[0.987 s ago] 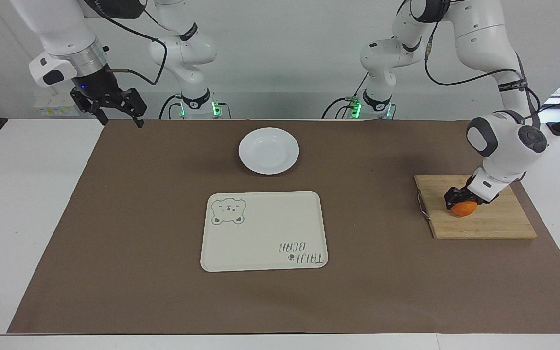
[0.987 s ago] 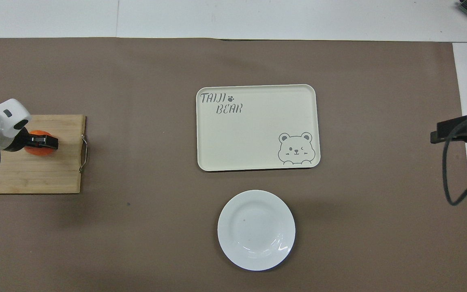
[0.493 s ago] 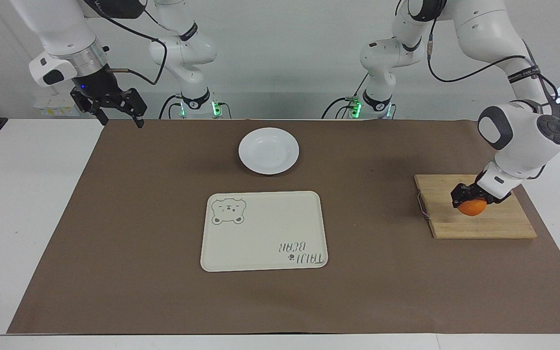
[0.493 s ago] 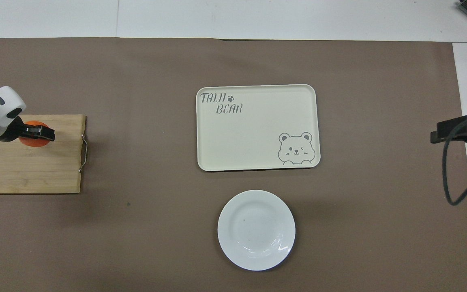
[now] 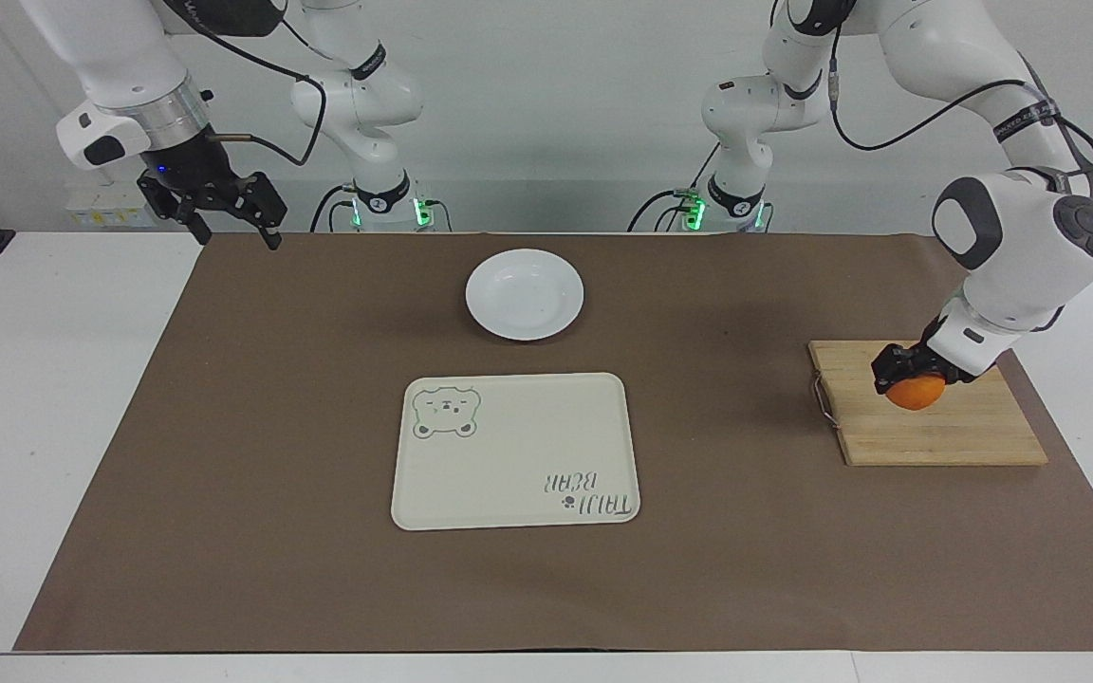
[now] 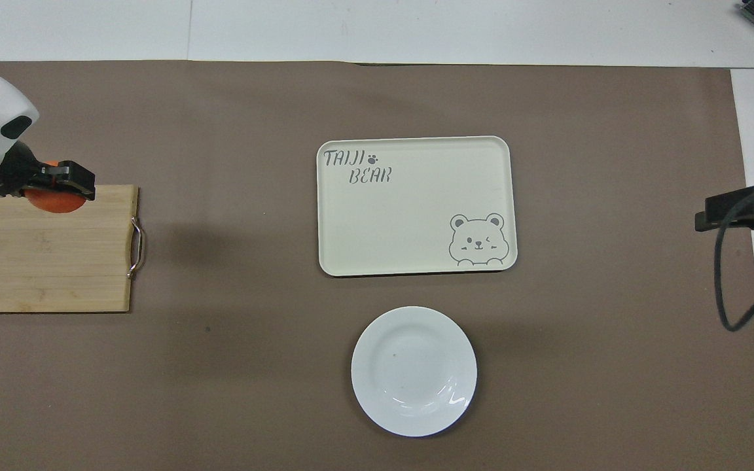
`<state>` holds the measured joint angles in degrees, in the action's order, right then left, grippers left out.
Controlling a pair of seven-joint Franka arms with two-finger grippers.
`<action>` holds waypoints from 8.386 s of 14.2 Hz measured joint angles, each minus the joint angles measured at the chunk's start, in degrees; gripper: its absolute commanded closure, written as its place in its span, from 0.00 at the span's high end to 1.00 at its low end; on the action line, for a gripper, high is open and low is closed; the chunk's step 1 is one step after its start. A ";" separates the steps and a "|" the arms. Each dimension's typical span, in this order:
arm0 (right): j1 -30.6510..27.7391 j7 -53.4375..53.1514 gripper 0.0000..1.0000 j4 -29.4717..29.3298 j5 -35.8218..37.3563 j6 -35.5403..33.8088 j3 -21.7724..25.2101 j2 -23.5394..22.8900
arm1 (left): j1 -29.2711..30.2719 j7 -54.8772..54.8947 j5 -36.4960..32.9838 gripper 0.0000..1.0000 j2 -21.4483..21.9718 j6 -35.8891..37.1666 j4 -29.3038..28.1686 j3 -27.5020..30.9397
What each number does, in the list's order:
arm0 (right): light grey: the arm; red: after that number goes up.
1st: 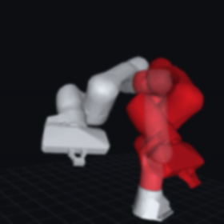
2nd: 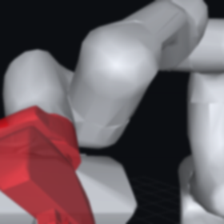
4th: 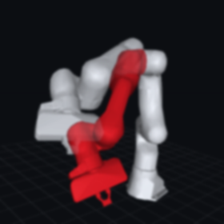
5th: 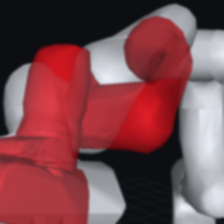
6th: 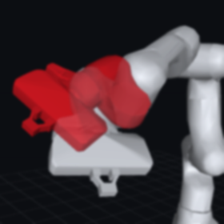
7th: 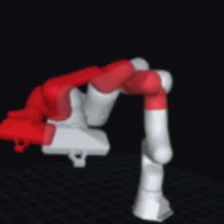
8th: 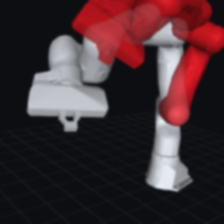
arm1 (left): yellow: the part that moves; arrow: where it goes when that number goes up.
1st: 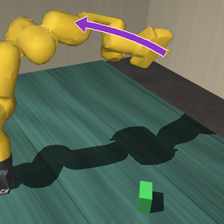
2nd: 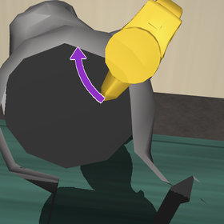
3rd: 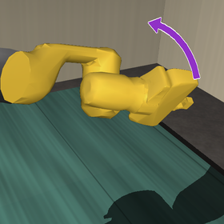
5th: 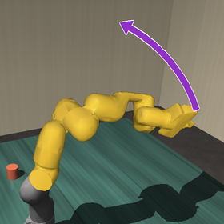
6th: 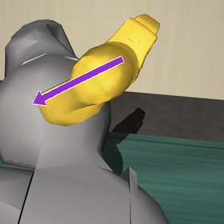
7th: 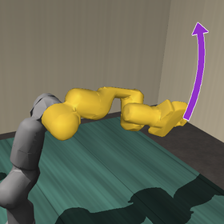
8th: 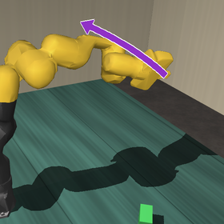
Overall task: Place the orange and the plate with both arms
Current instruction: 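Carry the orange with the left gripper over the white plate, then release the orange onto the plate while the right gripper approaches, then withdraw the left gripper while the right gripper reaches the plate rim, then push the white plate with the right gripper onto the cream tray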
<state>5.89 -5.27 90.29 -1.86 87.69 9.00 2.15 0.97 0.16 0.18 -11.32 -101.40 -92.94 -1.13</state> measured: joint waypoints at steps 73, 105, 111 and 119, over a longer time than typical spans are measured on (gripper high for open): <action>-0.20 19.41 1.00 30.57 -29.94 7.30 0.52 6.70 | -28.23 -34.08 3.42 1.00 9.63 -8.81 -11.17 -0.49; 19.17 42.48 0.15 65.32 -75.56 43.05 -0.28 4.33 | -3.45 -2.51 1.52 1.00 10.63 13.63 3.32 0.64; 19.07 42.48 0.00 66.04 -75.75 43.24 0.04 4.33 | -3.44 -2.49 1.52 1.00 10.63 13.63 3.31 0.81; 19.19 49.38 0.00 63.37 -75.89 43.86 -0.08 4.64 | -3.44 -2.49 1.52 1.00 10.63 13.63 3.31 0.86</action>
<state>25.08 44.12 153.66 -77.75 131.55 8.92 6.80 -2.47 -2.33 1.71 -0.69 -87.77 -89.63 -0.28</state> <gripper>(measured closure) 0.947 0.000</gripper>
